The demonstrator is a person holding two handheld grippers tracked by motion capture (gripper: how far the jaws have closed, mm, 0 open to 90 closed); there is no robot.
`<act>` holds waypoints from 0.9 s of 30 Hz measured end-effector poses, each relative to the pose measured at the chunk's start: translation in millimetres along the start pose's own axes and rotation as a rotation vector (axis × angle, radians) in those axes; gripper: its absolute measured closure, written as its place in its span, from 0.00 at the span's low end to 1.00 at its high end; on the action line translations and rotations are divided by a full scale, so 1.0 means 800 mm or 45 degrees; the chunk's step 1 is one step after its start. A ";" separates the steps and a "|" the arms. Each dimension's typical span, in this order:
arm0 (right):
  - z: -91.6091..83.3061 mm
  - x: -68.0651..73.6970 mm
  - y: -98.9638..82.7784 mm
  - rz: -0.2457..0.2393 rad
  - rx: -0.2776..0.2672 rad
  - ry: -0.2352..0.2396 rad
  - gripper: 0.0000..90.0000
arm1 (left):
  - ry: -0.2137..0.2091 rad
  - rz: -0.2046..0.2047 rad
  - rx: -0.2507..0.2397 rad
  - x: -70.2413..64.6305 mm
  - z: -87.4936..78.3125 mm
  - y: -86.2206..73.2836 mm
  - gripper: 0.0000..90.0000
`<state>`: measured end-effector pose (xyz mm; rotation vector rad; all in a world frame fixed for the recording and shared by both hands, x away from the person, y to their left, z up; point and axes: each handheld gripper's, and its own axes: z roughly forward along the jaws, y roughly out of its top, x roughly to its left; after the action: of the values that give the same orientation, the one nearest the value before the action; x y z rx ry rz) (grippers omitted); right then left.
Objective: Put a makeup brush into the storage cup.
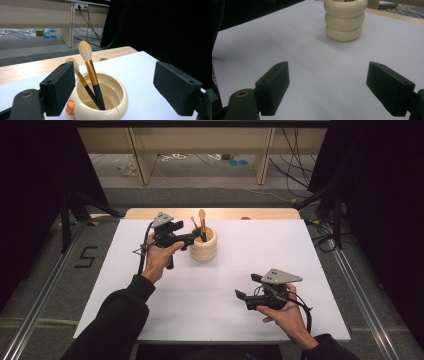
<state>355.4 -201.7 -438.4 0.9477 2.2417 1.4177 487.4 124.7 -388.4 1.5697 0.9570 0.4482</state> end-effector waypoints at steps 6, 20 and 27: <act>0.000 -0.001 -0.001 0.023 -0.002 0.010 0.21 | -0.027 0.014 0.002 -0.006 -0.007 -0.003 0.19; 0.002 -0.003 0.001 0.006 0.004 0.002 0.21 | -0.070 0.071 0.021 -0.028 -0.021 -0.012 0.18; 0.002 -0.003 0.002 0.010 0.002 0.005 0.21 | -0.085 0.080 0.042 -0.033 -0.031 -0.023 0.18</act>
<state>358.8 -202.0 -438.0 0.9564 2.2451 1.4225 447.4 119.6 -393.9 1.6383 0.8698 0.4235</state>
